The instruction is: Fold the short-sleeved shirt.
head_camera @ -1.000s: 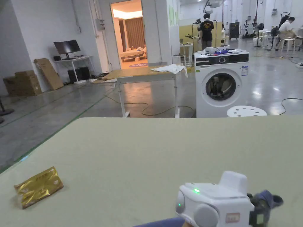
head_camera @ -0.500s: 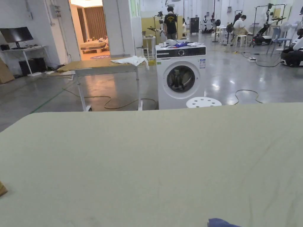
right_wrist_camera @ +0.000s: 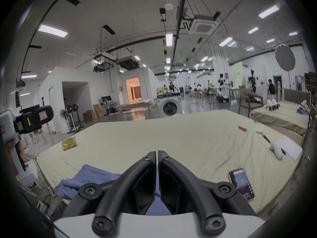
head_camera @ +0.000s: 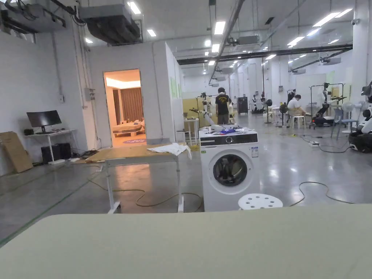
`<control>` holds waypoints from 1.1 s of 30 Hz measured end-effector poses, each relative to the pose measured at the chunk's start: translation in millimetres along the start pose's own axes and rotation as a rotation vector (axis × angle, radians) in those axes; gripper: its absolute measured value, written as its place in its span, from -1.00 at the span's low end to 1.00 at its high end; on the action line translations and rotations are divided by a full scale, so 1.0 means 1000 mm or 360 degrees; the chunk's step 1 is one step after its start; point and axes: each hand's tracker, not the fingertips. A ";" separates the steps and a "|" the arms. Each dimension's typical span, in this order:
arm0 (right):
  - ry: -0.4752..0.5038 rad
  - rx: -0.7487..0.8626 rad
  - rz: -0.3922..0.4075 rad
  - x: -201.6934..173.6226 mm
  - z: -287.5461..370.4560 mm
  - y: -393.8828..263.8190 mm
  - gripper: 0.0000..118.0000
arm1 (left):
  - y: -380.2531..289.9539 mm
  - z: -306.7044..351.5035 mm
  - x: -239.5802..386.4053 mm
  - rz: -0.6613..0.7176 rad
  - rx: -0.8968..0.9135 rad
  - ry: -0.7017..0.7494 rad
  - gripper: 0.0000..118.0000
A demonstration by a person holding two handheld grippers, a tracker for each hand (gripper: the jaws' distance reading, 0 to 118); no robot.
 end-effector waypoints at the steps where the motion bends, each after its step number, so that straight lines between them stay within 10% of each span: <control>1: -0.0001 0.0009 0.0018 -0.002 0.001 0.003 -0.98 | 0.000 0.009 -0.003 -0.0002 0.0004 0.0048 -0.80; 23: 0.0044 -0.0057 0.0039 -0.003 0.005 -0.017 -0.98 | -0.050 0.012 -0.071 0.0387 -0.0429 0.0254 -0.99; 28: 0.0035 -0.0201 -0.0083 0.003 0.000 -0.034 -0.98 | -0.100 -0.046 -0.110 0.0554 -0.0747 0.0220 0.14; 33: -0.0033 -0.0285 -0.0094 0.007 -0.007 -0.043 -0.98 | -0.160 -0.125 -0.137 0.0613 -0.1095 0.0190 0.20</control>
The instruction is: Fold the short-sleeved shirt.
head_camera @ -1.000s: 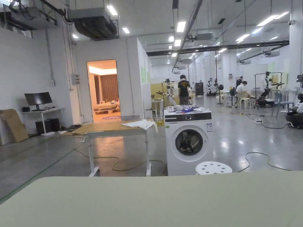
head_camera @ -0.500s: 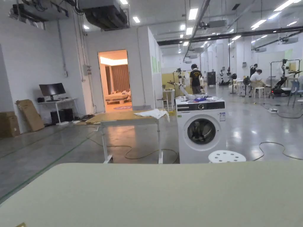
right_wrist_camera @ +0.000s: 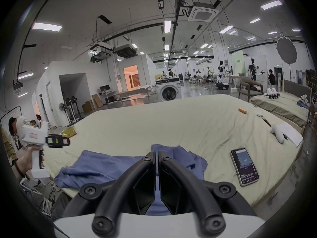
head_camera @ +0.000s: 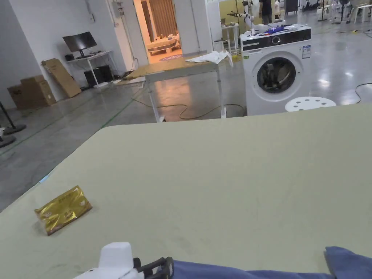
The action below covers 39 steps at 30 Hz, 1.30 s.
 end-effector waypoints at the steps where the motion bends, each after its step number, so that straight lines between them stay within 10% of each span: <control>1: -0.0005 -0.0014 -0.0018 0.001 0.000 0.000 -0.98 | 0.004 -0.021 -0.005 0.0054 -0.0065 0.0045 0.20; 8: -0.0072 -0.0069 -0.0083 0.014 0.002 -0.002 -0.98 | 0.004 -0.112 -0.012 0.0001 -0.0377 0.0164 0.15; 17: -0.0120 -0.0185 -0.0033 0.041 -0.020 0.000 -0.97 | -0.002 -0.122 0.021 -0.0248 -0.0449 0.0272 -0.98; 22: -0.0037 -0.0501 0.0161 0.067 -0.101 0.034 0.30 | -0.007 -0.135 0.041 -0.0488 -0.0516 0.0354 -1.00; 39: 0.0156 -0.1019 0.0548 0.063 -0.291 0.017 0.29 | -0.006 -0.128 0.036 -0.0431 -0.0550 0.0300 -1.00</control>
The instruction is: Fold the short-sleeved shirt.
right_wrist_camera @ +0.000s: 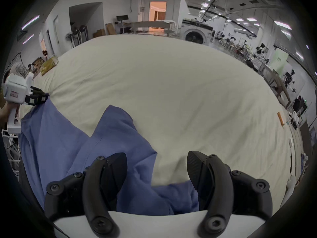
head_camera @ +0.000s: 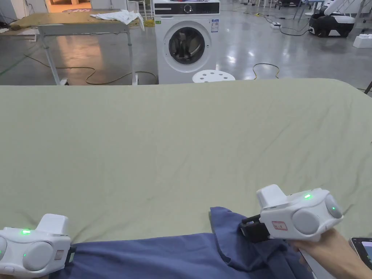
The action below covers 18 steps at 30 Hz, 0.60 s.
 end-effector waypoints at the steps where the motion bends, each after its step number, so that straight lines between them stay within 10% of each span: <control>1: 0.0000 -0.0027 -0.0014 0.001 -0.006 0.002 0.29 | 0.000 0.000 0.000 0.0004 0.0003 -0.0004 -1.00; 5: 0.0028 -0.0083 0.0004 0.002 -0.012 0.008 -0.02 | 0.000 -0.003 -0.004 0.0018 0.0012 -0.0005 -1.00; 7: 0.0051 -0.0059 0.0016 -0.001 -0.004 0.008 -0.97 | -0.002 -0.003 -0.006 0.0032 0.0025 -0.0005 -1.00; 18: 0.0037 0.0564 -0.0153 0.014 0.149 0.013 -0.97 | -0.001 0.158 -0.078 0.0379 0.0761 -0.0353 -1.00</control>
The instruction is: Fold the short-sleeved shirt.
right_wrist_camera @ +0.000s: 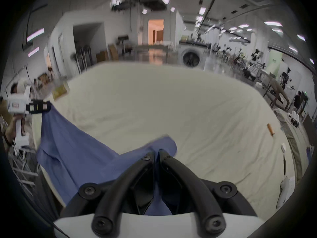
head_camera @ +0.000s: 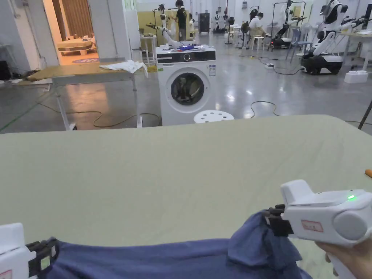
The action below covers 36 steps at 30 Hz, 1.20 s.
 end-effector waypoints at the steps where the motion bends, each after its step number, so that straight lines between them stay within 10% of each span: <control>1: -0.0022 0.0091 -0.0036 0.004 0.017 0.007 -0.97 | 0.012 0.019 0.002 -0.0008 0.0095 -0.0007 -1.00; 6: -0.0030 0.0465 -0.0179 0.017 0.092 0.051 -0.97 | 0.082 0.105 0.021 -0.0044 0.0512 -0.0111 -1.00; 17: -0.0195 0.0886 -0.0042 -0.009 0.155 0.191 -0.97 | 0.205 0.154 0.056 -0.0197 0.0888 0.0009 -1.00; 36: -0.0589 0.0992 0.0135 -0.011 0.094 0.368 -0.97 | 0.361 0.034 0.064 -0.0243 0.0924 0.0275 -1.00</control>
